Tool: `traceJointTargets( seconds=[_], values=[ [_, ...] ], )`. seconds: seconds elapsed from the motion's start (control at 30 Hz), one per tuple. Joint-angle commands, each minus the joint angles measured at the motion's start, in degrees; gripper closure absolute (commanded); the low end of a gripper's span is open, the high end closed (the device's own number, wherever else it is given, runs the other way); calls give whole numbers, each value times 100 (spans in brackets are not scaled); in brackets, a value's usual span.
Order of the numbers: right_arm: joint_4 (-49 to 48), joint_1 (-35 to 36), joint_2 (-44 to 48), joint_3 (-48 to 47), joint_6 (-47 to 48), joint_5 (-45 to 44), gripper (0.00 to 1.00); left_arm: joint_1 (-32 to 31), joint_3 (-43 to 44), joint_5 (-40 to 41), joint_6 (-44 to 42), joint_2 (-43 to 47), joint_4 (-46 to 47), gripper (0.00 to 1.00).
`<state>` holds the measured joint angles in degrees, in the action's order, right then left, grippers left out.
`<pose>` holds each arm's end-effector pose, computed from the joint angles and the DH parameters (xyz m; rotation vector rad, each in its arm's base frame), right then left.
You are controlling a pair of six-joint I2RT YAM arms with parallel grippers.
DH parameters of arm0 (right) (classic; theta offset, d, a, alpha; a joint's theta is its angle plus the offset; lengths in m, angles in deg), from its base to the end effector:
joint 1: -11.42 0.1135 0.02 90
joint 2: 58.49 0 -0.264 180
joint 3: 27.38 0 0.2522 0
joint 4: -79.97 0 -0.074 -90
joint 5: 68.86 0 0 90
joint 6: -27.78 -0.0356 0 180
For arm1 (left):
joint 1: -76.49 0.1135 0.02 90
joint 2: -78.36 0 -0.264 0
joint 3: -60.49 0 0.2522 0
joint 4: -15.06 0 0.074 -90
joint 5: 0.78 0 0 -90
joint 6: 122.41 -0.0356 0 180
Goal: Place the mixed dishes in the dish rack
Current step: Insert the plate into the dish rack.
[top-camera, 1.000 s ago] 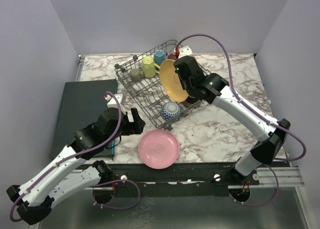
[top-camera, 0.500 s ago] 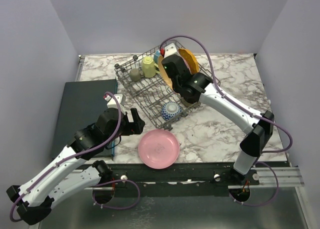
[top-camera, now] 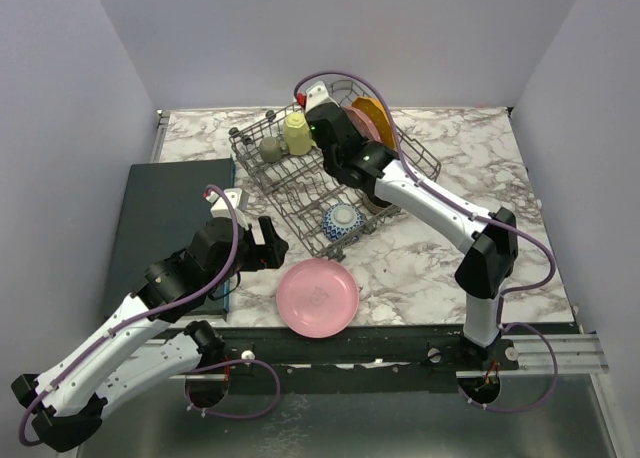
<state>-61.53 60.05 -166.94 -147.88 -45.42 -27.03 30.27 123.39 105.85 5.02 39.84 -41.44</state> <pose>0.3092 0.3109 0.3730 -0.5631 1.8149 -0.4762 0.1006 -0.0902 0.3245 -0.0085 2.1566 -0.5585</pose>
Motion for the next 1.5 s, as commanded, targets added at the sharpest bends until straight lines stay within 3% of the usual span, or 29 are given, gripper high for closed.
traceJointTargets(
  seconds=[0.0,0.5,1.47],
  values=[
    [-345,-87,-247,-423,187,11,100,-11,-68,183,-8,56,64,10],
    [-109,-445,-869,-1076,123,272,99,-10,-72,210,-8,27,66,10],
    [347,-808,-1043,-565,-659,923,99,3,-71,254,-3,20,64,10]
  ],
)
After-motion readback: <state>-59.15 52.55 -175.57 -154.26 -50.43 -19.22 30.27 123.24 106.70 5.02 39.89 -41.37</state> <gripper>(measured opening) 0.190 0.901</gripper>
